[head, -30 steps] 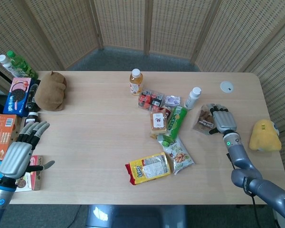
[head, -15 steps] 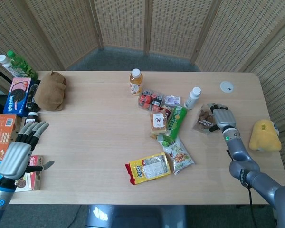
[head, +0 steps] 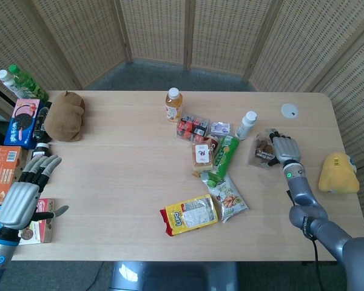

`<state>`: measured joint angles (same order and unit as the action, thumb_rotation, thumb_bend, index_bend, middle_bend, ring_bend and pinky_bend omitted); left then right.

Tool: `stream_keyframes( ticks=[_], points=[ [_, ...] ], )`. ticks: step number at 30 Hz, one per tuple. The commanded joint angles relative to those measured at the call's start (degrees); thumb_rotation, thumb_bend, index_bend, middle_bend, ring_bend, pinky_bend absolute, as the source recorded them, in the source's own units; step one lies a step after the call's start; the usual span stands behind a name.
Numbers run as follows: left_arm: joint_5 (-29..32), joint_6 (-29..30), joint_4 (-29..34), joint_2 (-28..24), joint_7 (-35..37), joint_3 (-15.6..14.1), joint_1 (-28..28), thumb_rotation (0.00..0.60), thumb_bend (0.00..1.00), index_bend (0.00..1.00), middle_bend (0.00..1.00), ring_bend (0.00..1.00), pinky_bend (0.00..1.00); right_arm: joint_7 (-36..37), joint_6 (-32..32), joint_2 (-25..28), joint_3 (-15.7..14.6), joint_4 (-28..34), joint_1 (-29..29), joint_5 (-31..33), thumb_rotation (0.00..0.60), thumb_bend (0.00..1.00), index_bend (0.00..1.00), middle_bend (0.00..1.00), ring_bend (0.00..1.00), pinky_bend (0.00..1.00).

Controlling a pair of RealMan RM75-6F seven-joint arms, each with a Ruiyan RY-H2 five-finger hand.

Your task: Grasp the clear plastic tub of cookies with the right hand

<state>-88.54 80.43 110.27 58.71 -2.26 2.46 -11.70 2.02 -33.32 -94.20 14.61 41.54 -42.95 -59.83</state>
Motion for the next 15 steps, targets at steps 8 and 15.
stream_keyframes(
  ticks=[8, 15],
  points=[
    [0.18, -0.08, -0.36, 0.07, 0.33, 0.06, -0.02, 0.6, 0.0, 0.0, 0.0, 0.0, 0.0, -1.02, -2.03, 1.62, 0.45, 2.72, 1.01, 0.38, 0.6, 0.0, 0.0, 0.08, 0.28, 0.22],
    [0.07, -0.22, -0.59, 0.16, 0.4, 0.19, -0.24, 0.6, 0.0, 0.0, 0.0, 0.0, 0.0, -2.44, -4.35, 4.23, 1.21, 7.33, 1.74, 1.13, 0.6, 0.0, 0.0, 0.12, 0.33, 0.25]
  ],
)
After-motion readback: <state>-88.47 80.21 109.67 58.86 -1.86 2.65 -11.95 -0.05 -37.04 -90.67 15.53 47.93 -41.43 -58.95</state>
